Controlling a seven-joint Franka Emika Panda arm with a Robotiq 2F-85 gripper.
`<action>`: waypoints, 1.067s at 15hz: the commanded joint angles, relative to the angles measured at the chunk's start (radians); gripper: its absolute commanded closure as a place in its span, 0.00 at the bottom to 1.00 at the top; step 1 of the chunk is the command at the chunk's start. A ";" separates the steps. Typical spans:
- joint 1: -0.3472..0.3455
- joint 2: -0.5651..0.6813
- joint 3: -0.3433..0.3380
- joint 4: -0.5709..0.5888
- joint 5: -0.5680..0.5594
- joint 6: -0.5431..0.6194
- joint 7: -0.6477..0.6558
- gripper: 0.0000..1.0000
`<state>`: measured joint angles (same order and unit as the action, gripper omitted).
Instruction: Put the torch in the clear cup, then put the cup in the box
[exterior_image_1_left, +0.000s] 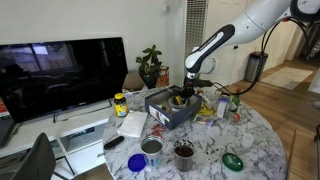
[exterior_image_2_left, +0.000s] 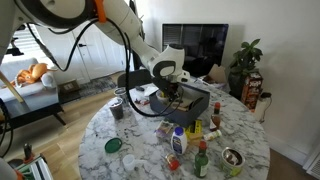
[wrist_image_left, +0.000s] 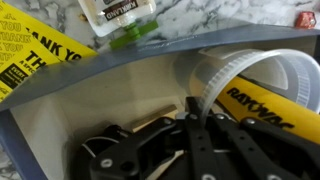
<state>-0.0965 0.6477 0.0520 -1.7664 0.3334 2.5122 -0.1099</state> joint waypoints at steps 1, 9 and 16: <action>0.005 -0.003 0.000 0.000 -0.036 -0.007 0.042 0.69; 0.003 -0.159 -0.039 -0.081 -0.087 -0.051 0.061 0.11; 0.019 -0.404 -0.027 -0.196 -0.117 -0.190 0.011 0.00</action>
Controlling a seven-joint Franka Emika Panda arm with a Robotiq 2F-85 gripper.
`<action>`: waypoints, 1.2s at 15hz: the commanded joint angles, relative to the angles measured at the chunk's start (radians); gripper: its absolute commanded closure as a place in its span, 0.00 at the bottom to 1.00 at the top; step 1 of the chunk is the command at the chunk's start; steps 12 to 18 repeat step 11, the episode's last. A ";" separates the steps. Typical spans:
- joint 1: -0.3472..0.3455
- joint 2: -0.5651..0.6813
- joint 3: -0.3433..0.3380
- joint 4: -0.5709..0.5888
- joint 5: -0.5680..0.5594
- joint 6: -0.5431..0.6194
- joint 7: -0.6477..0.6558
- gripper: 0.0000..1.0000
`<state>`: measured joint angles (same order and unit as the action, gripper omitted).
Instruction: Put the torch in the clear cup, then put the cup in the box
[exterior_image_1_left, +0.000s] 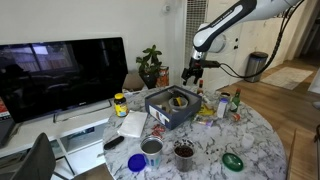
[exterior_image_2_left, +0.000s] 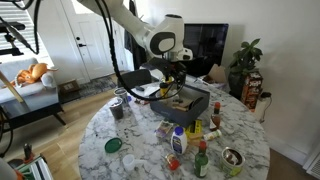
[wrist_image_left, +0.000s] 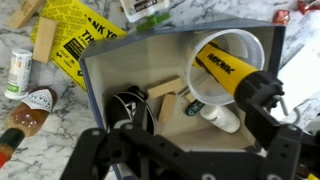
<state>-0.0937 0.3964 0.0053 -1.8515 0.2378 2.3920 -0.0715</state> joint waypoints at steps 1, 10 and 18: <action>0.029 -0.197 0.028 -0.130 -0.031 -0.108 -0.040 0.00; 0.103 -0.331 0.046 -0.130 -0.052 -0.345 -0.023 0.00; 0.103 -0.332 0.045 -0.135 -0.053 -0.345 -0.023 0.00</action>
